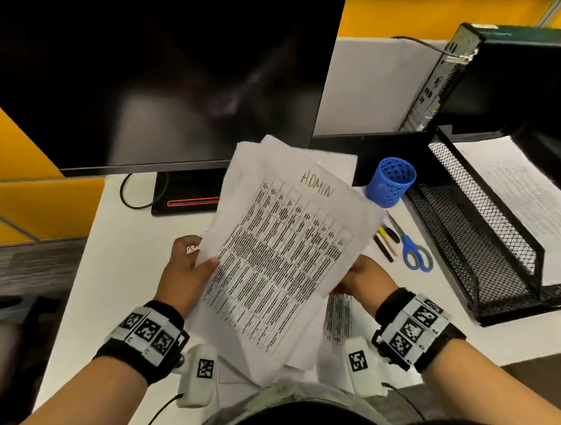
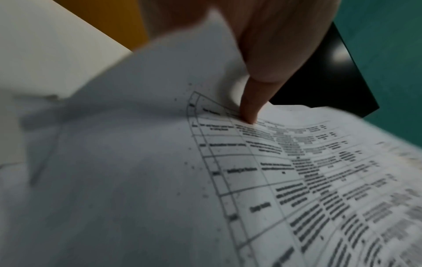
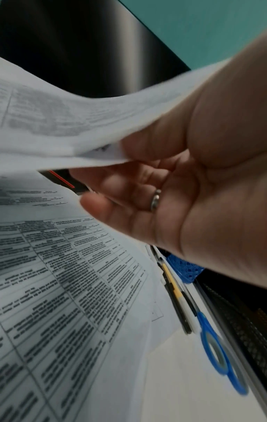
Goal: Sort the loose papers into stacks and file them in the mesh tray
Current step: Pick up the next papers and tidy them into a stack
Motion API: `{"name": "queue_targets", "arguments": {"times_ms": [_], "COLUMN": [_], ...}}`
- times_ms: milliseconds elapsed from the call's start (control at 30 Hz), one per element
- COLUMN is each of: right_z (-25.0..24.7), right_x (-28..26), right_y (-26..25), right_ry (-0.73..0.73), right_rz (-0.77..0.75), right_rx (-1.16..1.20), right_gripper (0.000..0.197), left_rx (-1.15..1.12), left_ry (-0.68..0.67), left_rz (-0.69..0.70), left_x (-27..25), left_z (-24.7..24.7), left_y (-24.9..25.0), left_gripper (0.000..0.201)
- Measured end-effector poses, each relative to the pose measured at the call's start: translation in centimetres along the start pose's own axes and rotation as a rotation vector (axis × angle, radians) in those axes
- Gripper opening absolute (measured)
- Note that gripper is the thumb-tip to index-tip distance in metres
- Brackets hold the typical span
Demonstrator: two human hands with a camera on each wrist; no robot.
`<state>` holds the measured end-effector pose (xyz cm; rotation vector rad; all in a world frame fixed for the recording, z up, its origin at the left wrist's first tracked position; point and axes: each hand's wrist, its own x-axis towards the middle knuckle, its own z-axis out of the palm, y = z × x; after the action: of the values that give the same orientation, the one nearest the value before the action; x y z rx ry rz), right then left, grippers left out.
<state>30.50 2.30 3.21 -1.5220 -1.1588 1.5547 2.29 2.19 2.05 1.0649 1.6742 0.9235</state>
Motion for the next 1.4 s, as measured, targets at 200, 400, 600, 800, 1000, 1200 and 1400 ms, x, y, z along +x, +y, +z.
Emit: {"name": "queue_targets", "arguments": {"times_ms": [200,400,600,800,1000,1200,1400], "right_z": [-0.1,0.7,-0.5,-4.9,-3.9,-4.6,-4.9], "right_x": [0.9,1.1,1.5,3.4,3.2,3.0,1.5], "right_y": [0.6,0.9,2.1,5.3,5.0,4.4,1.7], "right_ry": [0.051,0.113,-0.142,0.411,0.38,0.533,0.399], "right_rz": [0.027,-0.066,0.022,0.318,0.365,0.159,-0.057], "right_rx": [0.342,-0.057,-0.203,-0.495,-0.569,-0.443,-0.065], "right_gripper": [0.047,0.038,0.054,0.046,0.041,0.01,0.027], "left_rx": [0.056,0.055,-0.16,-0.08,-0.047,-0.072,-0.245], "left_ry": [-0.111,-0.226,-0.12,-0.273,-0.359,-0.267,-0.133], "left_rz": [0.055,0.054,0.028,-0.029,-0.042,-0.014,0.026], "left_x": [-1.2,-1.5,-1.2,-2.3,-2.8,-2.5,-1.2], "left_z": [-0.1,-0.2,-0.6,-0.3,0.2,-0.5,-0.6], "left_y": [-0.8,0.1,0.9,0.0,-0.1,-0.2,1.2], "left_gripper": [0.043,0.039,0.025,0.019,0.019,0.023,0.024]}}
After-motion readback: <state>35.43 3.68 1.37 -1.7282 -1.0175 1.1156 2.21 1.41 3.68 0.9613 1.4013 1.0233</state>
